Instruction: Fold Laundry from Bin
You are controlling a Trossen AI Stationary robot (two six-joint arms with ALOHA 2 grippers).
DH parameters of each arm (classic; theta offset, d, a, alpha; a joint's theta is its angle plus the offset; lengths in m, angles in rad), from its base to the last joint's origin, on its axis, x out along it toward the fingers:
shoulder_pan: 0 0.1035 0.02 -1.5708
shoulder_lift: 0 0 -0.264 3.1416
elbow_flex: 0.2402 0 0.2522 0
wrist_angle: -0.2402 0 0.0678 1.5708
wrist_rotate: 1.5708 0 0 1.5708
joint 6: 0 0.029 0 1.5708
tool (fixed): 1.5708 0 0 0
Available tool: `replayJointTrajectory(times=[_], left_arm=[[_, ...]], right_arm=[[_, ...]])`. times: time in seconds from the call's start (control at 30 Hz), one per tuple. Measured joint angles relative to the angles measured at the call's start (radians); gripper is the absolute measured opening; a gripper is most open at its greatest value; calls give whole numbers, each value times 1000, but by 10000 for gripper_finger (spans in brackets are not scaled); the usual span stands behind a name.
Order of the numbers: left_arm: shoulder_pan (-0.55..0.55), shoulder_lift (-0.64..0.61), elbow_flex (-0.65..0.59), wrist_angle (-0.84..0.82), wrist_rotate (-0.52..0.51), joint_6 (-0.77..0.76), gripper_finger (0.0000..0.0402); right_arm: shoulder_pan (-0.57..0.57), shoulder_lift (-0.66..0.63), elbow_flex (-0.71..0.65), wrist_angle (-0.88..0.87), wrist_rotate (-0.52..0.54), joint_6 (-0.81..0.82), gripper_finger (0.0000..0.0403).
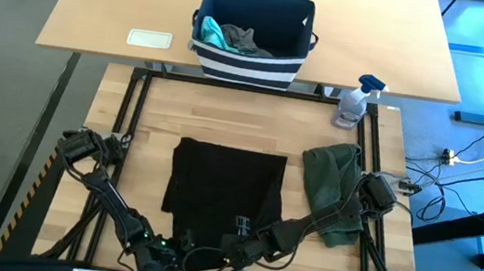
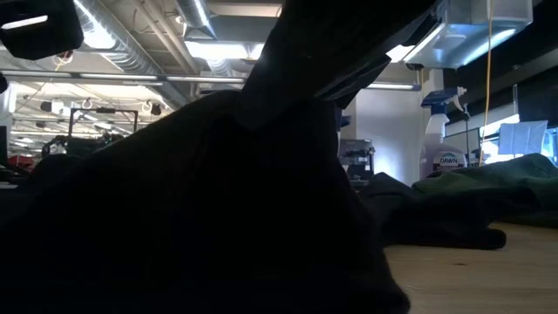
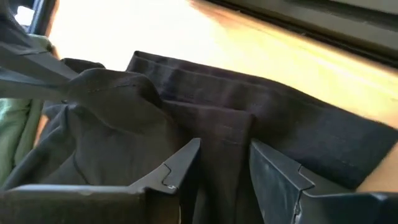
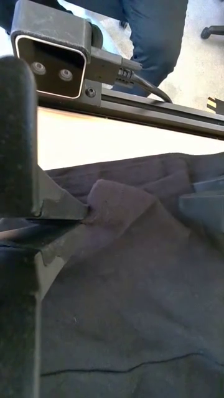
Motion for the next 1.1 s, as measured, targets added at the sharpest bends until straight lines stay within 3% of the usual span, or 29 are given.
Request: replayJointTrajectory(times=[0.53, 0.93, 1.1], left_arm=[[8, 0, 0, -3, -6, 43, 122], [-18, 0, 0, 7, 11, 16, 9], [-12, 0, 0, 7, -2, 16, 5]], right_arm=[[0, 0, 0, 0, 0, 0, 7], [0, 0, 0, 0, 0, 0, 7], [0, 0, 0, 0, 0, 0, 7]])
